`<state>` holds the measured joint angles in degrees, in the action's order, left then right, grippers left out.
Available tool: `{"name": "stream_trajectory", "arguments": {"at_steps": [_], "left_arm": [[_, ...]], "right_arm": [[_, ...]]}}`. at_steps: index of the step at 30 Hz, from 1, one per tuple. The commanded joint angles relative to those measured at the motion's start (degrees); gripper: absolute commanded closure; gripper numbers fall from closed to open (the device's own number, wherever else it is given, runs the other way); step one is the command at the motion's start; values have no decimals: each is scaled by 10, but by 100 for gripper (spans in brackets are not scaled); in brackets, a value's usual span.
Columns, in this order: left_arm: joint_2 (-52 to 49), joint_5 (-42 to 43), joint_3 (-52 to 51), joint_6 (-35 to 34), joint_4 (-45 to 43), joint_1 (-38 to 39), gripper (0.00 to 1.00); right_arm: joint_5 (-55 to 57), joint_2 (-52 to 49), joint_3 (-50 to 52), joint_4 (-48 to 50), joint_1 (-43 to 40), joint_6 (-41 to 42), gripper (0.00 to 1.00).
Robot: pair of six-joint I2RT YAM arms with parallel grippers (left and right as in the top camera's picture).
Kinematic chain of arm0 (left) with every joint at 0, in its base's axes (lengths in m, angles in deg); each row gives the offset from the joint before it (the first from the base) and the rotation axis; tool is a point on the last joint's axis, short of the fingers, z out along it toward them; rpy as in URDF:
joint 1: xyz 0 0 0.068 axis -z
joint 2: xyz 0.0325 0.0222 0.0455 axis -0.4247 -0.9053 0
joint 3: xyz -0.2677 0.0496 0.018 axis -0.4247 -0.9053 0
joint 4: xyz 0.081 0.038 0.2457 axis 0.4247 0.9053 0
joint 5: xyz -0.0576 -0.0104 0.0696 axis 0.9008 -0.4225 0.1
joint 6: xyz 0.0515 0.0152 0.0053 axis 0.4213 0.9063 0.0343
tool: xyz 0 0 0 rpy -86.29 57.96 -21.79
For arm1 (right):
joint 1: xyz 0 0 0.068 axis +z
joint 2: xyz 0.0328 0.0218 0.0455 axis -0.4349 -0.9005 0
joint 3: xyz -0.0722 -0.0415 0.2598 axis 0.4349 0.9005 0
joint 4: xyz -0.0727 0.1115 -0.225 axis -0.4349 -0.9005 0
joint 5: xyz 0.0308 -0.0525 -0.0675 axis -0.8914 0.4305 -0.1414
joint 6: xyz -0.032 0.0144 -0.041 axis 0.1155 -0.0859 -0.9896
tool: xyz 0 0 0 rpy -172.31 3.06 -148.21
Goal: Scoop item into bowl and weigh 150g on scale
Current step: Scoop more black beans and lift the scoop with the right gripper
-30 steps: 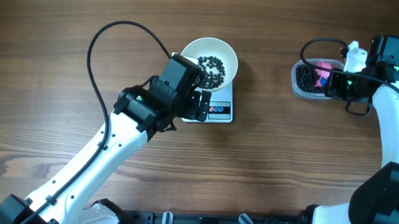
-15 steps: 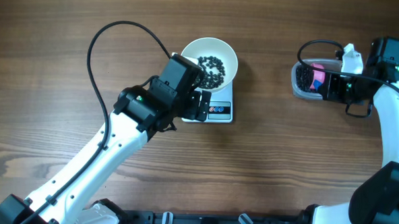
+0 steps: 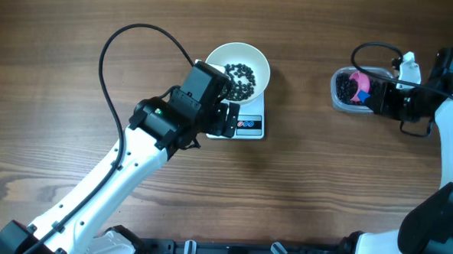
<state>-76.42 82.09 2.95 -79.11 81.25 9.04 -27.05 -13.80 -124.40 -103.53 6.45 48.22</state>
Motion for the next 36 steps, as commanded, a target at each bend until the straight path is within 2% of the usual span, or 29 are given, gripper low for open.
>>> {"name": "stream_trajectory", "arguments": {"at_steps": [1,7,12,24,31,36], "left_arm": [[8,5,-5,-5,0,2,0],[8,5,-5,-5,0,2,0],[8,5,-5,-5,0,2,0],[8,5,-5,-5,0,2,0],[8,5,-5,-5,0,2,0],[8,5,-5,-5,0,2,0]], "right_arm": [[-38,-9,19,29,1,12,96],[-41,-9,22,36,-2,29,96],[-96,-9,22,42,-19,34,96],[-96,-9,23,28,-40,35,96],[-122,-9,23,29,-40,80,96],[-126,-9,23,30,-41,80,96]]}}
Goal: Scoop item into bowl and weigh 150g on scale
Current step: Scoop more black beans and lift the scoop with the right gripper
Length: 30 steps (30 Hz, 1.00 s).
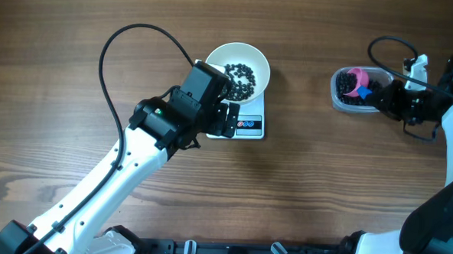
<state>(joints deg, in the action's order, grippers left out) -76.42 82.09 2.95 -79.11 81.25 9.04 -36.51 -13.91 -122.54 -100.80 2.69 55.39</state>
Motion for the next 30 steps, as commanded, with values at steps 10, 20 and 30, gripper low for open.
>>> {"name": "stream_trajectory", "arguments": {"at_steps": [10,20,30], "left_arm": [[8,5,-5,-5,0,2,0],[8,5,-5,-5,0,2,0],[8,5,-5,-5,0,2,0]], "right_arm": [[-90,-7,5,-4,-63,8,96],[-203,-7,5,-29,-110,12,96],[-366,-7,5,-29,-111,24,96]]}}
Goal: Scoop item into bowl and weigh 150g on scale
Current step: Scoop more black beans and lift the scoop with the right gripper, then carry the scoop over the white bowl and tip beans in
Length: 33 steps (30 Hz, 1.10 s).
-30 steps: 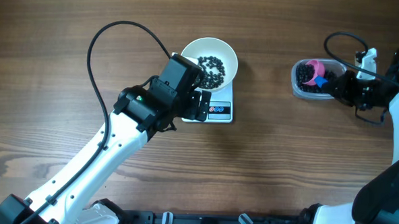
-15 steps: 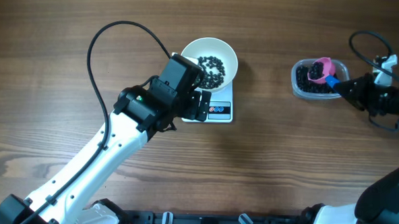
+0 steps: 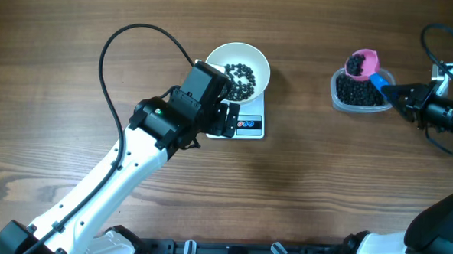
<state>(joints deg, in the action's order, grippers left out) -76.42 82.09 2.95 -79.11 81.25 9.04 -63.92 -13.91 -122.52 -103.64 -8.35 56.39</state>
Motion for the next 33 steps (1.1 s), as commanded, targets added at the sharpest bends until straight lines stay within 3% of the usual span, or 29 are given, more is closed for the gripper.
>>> {"name": "stream_trajectory", "arguments": {"at_steps": [1,10,17,21,26,33], "left_arm": [[8,5,-5,-5,0,2,0],[8,5,-5,-5,0,2,0],[8,5,-5,-5,0,2,0],[8,5,-5,-5,0,2,0],[8,5,-5,-5,0,2,0],[8,5,-5,-5,0,2,0]], "right_arm": [[-100,-7,4,-1,1,22,96],[-142,-7,4,13,78,76,96],[-129,-7,4,126,199,178,96],[-59,-7,4,198,273,234,96],[70,-7,4,232,347,208,96],[125,-7,4,270,403,113,96]]}}
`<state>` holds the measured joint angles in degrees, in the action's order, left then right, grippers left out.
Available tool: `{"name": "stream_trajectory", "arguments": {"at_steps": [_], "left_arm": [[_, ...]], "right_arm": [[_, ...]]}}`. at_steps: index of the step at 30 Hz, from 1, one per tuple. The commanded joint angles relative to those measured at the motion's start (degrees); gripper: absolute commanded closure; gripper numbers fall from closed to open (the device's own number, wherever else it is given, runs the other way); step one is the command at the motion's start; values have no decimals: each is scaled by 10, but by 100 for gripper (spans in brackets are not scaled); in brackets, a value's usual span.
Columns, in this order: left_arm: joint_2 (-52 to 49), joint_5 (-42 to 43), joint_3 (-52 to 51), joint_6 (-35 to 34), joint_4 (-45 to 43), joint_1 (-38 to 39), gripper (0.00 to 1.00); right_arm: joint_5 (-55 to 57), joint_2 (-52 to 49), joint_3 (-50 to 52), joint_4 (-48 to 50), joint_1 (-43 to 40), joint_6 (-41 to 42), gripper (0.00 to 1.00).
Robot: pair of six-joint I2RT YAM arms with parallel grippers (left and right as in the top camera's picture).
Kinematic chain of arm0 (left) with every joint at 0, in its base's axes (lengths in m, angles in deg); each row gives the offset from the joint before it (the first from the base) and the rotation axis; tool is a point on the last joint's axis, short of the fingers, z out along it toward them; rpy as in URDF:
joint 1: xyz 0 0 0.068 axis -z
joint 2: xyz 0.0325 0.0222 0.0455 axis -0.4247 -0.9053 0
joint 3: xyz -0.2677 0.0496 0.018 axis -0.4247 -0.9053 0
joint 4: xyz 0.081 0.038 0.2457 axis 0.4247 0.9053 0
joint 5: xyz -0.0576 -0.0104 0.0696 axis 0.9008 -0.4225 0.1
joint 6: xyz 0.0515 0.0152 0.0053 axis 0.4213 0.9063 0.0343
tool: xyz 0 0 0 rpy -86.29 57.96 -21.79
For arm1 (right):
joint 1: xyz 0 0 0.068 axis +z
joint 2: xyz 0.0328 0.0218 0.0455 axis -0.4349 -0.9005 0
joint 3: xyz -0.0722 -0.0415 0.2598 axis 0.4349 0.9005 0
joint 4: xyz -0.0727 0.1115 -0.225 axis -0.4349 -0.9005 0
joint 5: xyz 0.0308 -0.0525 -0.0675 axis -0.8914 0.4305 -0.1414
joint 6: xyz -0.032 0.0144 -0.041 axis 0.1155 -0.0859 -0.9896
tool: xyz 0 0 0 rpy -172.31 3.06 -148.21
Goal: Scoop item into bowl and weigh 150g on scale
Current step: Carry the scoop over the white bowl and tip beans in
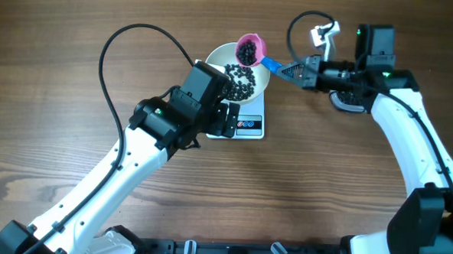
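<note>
A white bowl (216, 56) holding dark beans stands on a small white scale (251, 125) at the table's upper middle. A pink scoop (250, 48) with a blue handle, full of dark beans, hangs over the bowl's far right rim. My right gripper (293, 70) is shut on that handle, reaching in from the right. My left gripper (228, 118) rests at the scale's left side, just in front of the bowl. Its wrist hides the fingers, so open or shut is unclear.
The clear bean container (347, 107) sits right of the scale, mostly hidden under my right arm. A black cable (111, 45) arcs above the left arm. A second cable loop (296, 27) rises behind the right gripper.
My right gripper has moved left with the loaded scoop, from above the bean container to over the bowl's far right rim. The left arm has not moved.
The scoop was first down in the bean container, held by my right gripper. It stayed among the beans a second later. Then it was lifted full at the container's far edge. Now it hangs over the bowl on the scale. The left gripper stayed by the scale throughout.
</note>
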<state>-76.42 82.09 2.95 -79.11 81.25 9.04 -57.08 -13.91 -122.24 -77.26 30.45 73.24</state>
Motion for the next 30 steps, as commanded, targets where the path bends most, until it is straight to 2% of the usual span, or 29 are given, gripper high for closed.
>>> {"name": "stream_trajectory", "arguments": {"at_steps": [1,4,11,17,22,30], "left_arm": [[8,5,-5,-5,0,2,0],[8,5,-5,-5,0,2,0],[8,5,-5,-5,0,2,0],[8,5,-5,-5,0,2,0],[8,5,-5,-5,0,2,0],[8,5,-5,-5,0,2,0]], "right_arm": [[74,-7,1,6,19,-68,96],[135,-2,1,6,38,-115,96],[241,40,-4,6,80,-145,96],[250,56,-4,6,102,-240,96],[302,56,-4,7,116,-314,96],[305,56,-4,5,116,-429,96]]}}
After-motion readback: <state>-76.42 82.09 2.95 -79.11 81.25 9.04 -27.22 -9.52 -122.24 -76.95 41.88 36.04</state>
